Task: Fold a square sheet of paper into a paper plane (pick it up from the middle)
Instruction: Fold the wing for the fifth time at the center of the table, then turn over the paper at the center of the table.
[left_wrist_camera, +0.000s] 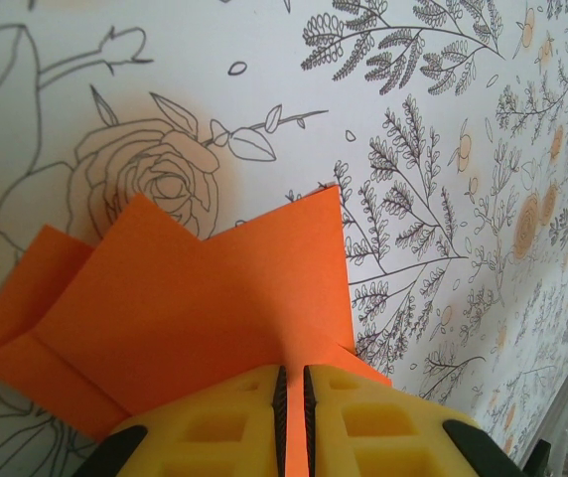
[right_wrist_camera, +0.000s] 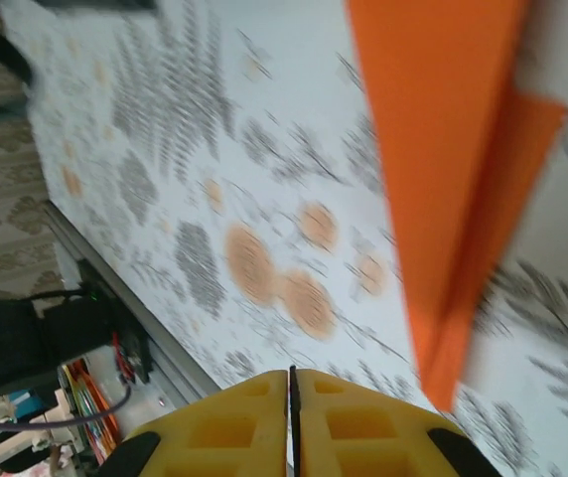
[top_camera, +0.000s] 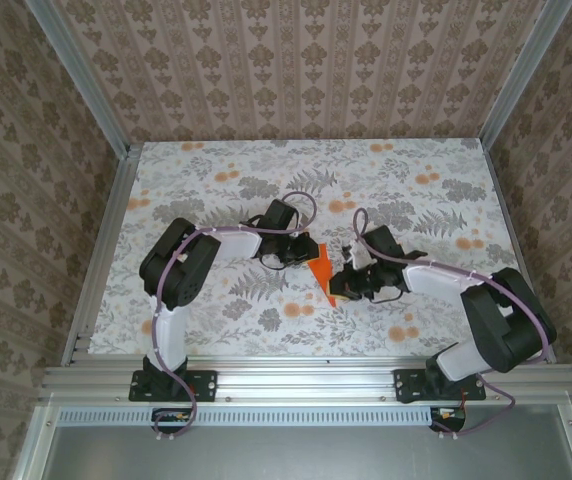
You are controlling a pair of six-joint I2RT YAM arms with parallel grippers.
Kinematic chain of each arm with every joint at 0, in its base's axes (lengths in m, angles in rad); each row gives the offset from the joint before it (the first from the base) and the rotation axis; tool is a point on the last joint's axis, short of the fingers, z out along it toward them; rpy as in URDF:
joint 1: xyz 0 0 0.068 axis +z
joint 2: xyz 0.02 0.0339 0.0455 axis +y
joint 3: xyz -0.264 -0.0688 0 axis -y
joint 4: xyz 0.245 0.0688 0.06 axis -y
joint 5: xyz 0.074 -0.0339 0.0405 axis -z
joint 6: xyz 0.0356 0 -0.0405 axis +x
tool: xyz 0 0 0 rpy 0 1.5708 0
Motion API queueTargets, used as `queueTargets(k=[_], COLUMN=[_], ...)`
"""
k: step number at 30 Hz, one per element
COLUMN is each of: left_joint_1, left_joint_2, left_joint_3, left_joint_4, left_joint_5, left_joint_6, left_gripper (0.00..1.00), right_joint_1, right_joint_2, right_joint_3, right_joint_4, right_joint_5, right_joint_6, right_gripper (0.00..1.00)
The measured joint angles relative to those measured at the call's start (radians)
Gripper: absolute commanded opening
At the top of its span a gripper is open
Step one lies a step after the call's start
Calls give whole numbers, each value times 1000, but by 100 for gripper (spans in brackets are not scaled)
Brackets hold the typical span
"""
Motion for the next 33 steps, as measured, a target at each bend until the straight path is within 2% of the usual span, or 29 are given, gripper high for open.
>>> queueTargets(k=[5,8,14,16,21,25,33], left_joint_1=[-1,-2,-16,-21,-56,-103,-169], left_joint_2=[0,-1,-37,-57,-124,-186,-192], left_joint_3=[1,5,9,12,41,68,161], left_joint_4=[0,-2,-43,-89,-237,-354,-562], left_joint_5=[2,7,-21,-42,-138,-233,-380], left_joint_6=[3,5,10,16,35,23,-31], left_gripper=[19,25,51,62,75,78,78], right_joint_1=[0,0,-23,-53,-154,-197,-198], right_joint_2=[40,88,52,-10,-192,-271,-259], right_joint_3=[103,132,107,67,-33,-80,-110], right_joint_4=[-9,-17,-63,-65,-68,-68,-35], right_joint_5=[27,60,174,211,274,289,252], right_joint_6=[2,-1,-3,2,23,28,29], right_gripper=[14,17,23,26,35,37,39])
